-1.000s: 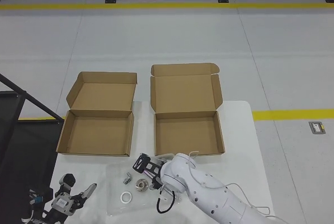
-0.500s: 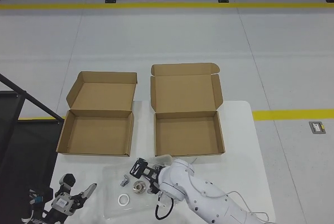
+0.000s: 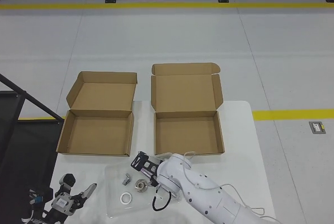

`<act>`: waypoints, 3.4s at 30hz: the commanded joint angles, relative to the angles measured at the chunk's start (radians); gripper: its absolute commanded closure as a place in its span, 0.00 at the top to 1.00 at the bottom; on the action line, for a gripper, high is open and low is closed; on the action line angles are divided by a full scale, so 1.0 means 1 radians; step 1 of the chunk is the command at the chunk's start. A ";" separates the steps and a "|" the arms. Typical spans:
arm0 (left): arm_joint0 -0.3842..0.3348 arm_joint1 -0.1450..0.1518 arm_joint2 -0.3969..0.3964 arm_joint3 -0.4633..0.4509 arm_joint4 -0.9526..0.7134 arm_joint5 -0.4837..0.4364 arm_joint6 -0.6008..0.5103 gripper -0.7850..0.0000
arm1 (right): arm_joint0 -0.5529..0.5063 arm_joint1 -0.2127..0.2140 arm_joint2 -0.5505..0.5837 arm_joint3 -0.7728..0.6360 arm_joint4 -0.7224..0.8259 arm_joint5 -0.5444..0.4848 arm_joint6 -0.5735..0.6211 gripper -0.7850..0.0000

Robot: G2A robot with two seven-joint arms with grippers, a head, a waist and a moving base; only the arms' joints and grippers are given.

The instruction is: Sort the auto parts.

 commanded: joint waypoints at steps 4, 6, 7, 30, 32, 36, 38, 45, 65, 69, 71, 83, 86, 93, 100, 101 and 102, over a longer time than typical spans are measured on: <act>0.000 0.000 0.000 0.000 0.000 0.000 0.000 1.00 | 0.013 -0.014 0.002 0.059 0.009 -0.022 -0.036 1.00; 0.000 0.000 0.000 0.000 0.000 0.000 0.000 1.00 | 0.016 -0.019 0.003 0.072 0.007 -0.025 -0.049 0.72; 0.000 0.000 0.000 0.000 0.000 0.000 0.000 1.00 | 0.015 -0.020 0.003 0.075 0.001 -0.023 -0.061 0.45; 0.000 0.000 0.000 0.000 0.000 0.000 0.000 1.00 | -0.196 0.031 0.046 -0.383 -0.363 0.035 -0.062 0.00; 0.000 0.000 0.000 0.000 0.000 0.000 0.000 1.00 | -0.240 0.046 0.058 -0.491 -0.437 0.024 -0.046 0.00; 0.000 0.000 0.000 0.000 0.000 0.000 0.000 1.00 | -0.317 0.075 0.088 -0.651 -0.553 -0.052 -0.041 0.00; 0.000 0.000 0.000 0.000 0.000 0.000 0.000 1.00 | -0.317 0.075 0.088 -0.651 -0.553 -0.052 -0.041 0.00; 0.000 0.000 0.000 0.000 0.000 0.000 0.000 1.00 | -0.325 0.075 0.091 -0.643 -0.544 -0.051 -0.050 0.00; 0.000 0.000 0.000 0.000 0.000 0.000 0.000 1.00 | 0.174 -0.044 0.321 0.223 -0.056 0.178 -0.231 0.00; 0.000 0.000 0.000 0.000 0.000 0.000 0.000 1.00 | 0.264 -0.084 0.277 0.424 0.001 0.134 -0.260 0.00; 0.000 0.000 0.000 0.000 0.000 0.000 0.000 1.00 | 0.295 -0.103 0.261 0.501 0.021 0.125 -0.274 0.00; 0.000 0.000 0.000 0.000 0.000 0.000 0.000 1.00 | 0.384 -0.183 0.218 0.779 0.083 0.126 -0.373 0.16; 0.000 0.000 0.000 0.000 0.000 0.000 0.000 1.00 | 0.395 -0.195 0.218 0.819 0.095 0.114 -0.389 0.43; 0.000 0.000 0.000 0.000 0.000 0.000 0.000 1.00 | 0.417 -0.212 0.221 0.886 0.112 0.096 -0.419 1.00; 0.000 0.000 0.000 0.000 0.000 0.000 0.000 1.00 | 0.430 -0.220 0.224 0.900 0.110 0.089 -0.460 1.00; 0.000 0.000 0.000 0.000 0.000 0.000 0.000 1.00 | 0.429 -0.220 0.225 0.892 0.111 0.080 -0.477 1.00; 0.000 0.000 0.000 0.000 0.000 0.000 0.000 1.00 | 0.427 -0.220 0.225 0.883 0.108 0.073 -0.492 1.00</act>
